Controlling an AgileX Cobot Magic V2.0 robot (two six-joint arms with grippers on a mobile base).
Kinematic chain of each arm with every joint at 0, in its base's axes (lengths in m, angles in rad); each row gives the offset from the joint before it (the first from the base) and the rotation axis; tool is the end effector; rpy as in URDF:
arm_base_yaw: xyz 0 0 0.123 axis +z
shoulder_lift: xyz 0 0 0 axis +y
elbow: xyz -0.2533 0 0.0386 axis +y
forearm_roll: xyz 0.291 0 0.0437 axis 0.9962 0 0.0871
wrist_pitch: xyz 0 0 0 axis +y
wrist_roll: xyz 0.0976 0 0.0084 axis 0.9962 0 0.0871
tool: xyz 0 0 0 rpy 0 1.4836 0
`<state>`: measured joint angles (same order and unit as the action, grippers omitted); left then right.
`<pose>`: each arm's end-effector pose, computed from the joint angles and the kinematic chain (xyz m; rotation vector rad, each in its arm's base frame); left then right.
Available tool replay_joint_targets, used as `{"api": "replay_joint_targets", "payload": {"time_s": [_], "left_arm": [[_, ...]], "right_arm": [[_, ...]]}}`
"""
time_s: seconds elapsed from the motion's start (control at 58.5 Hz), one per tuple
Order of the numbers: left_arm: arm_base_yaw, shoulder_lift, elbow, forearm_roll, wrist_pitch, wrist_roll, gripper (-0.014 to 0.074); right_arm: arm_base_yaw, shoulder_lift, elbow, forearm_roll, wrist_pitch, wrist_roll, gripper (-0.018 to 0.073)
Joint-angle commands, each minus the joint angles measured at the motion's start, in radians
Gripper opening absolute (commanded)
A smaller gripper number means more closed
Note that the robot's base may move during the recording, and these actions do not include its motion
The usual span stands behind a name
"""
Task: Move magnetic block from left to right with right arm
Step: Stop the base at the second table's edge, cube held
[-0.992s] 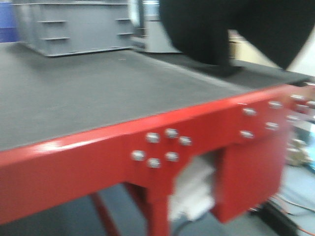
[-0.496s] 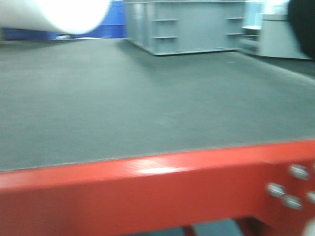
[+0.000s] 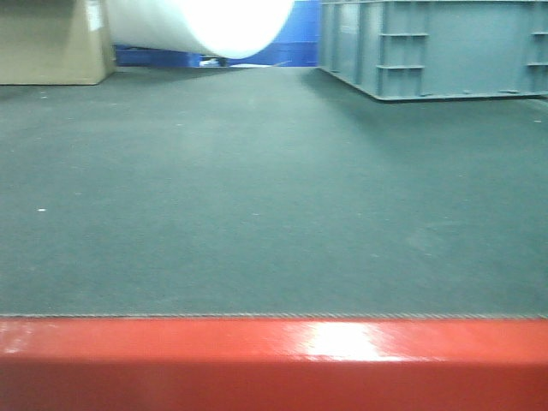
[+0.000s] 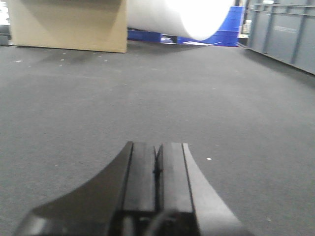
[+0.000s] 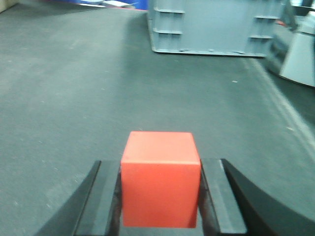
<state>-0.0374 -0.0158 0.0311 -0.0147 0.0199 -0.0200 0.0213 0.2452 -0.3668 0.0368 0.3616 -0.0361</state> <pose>0.1355 -0.0051 0.2018 0.0023 1.5191 -0.0579 0.1439 0.0043 0.2856 -0.0294 1.7232 0.0257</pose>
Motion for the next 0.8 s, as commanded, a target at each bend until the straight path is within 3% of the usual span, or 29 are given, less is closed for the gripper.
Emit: {"api": "replay_joint_targets", "payload": {"time_s": [0.0, 0.787], "left_arm": [[-0.006, -0.007, 0.01, -0.008, -0.083, -0.001, -0.0117], [-0.006, -0.007, 0.01, -0.008, -0.083, -0.001, -0.0117]], "right_arm": [[-0.007, 0.01, -0.03, -0.002, -0.09, -0.008, 0.0387], [-0.007, 0.01, -0.03, -0.002, -0.09, -0.008, 0.0387]]}}
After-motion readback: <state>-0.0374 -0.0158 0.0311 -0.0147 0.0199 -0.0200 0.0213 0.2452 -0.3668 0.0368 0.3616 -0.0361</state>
